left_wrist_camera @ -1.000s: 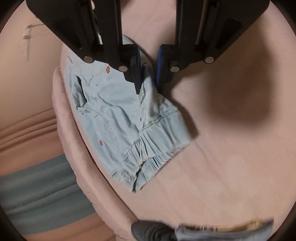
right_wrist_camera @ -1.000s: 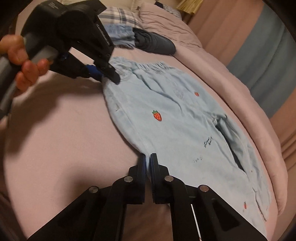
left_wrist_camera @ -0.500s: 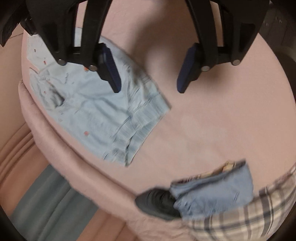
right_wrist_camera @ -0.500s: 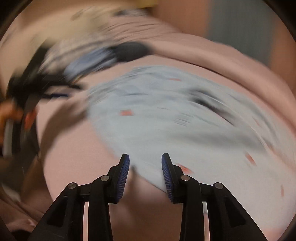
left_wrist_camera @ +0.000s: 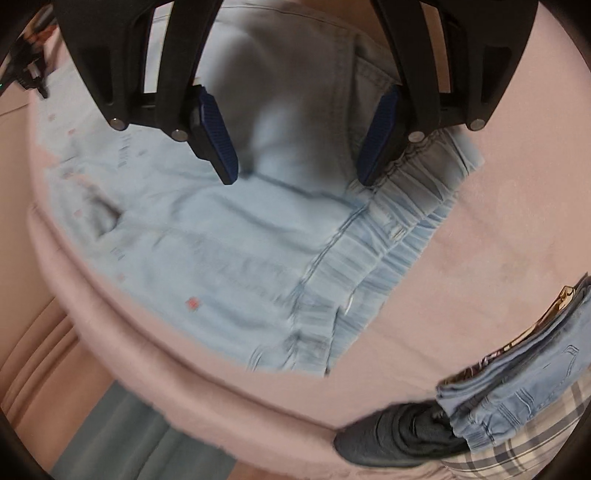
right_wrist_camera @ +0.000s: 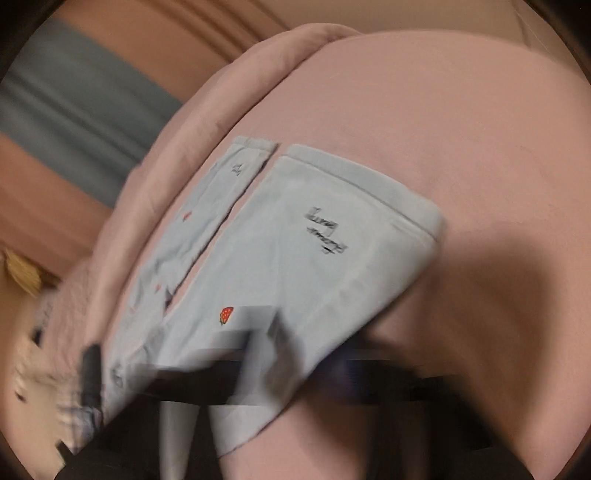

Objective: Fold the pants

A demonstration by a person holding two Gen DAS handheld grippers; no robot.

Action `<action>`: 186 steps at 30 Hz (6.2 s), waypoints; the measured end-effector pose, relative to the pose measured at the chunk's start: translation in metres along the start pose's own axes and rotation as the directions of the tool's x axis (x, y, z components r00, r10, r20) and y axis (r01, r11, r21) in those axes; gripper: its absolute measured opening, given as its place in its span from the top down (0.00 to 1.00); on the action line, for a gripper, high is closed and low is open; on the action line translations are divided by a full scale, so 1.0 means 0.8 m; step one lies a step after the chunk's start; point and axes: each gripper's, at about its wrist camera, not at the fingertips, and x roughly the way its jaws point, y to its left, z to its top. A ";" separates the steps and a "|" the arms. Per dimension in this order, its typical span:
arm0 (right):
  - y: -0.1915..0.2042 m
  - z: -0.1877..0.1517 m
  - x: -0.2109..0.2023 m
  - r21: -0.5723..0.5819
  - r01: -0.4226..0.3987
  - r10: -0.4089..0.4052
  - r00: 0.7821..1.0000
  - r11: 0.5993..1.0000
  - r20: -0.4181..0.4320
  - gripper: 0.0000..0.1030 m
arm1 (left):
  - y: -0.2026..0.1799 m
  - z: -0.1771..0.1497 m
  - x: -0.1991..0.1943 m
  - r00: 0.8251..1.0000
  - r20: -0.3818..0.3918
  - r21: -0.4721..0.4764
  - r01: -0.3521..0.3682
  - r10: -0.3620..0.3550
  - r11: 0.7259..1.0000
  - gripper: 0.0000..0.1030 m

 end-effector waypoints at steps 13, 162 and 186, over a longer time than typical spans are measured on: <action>-0.005 -0.015 -0.072 -0.192 0.428 -0.419 0.904 0.883 0.088 0.65 | -0.017 -0.013 -0.022 0.999 0.019 0.174 -0.053 0.050 0.983 0.33; 0.158 0.069 -0.208 -0.473 -0.122 0.115 0.992 0.873 -0.043 0.94 | -0.299 -0.149 -0.036 0.892 -0.162 0.731 0.396 -0.422 0.556 0.87; -0.132 0.036 -0.162 0.105 -0.056 0.048 0.996 0.993 0.078 0.96 | -0.306 -0.193 -0.006 0.961 -0.108 0.843 0.224 -0.255 0.488 0.83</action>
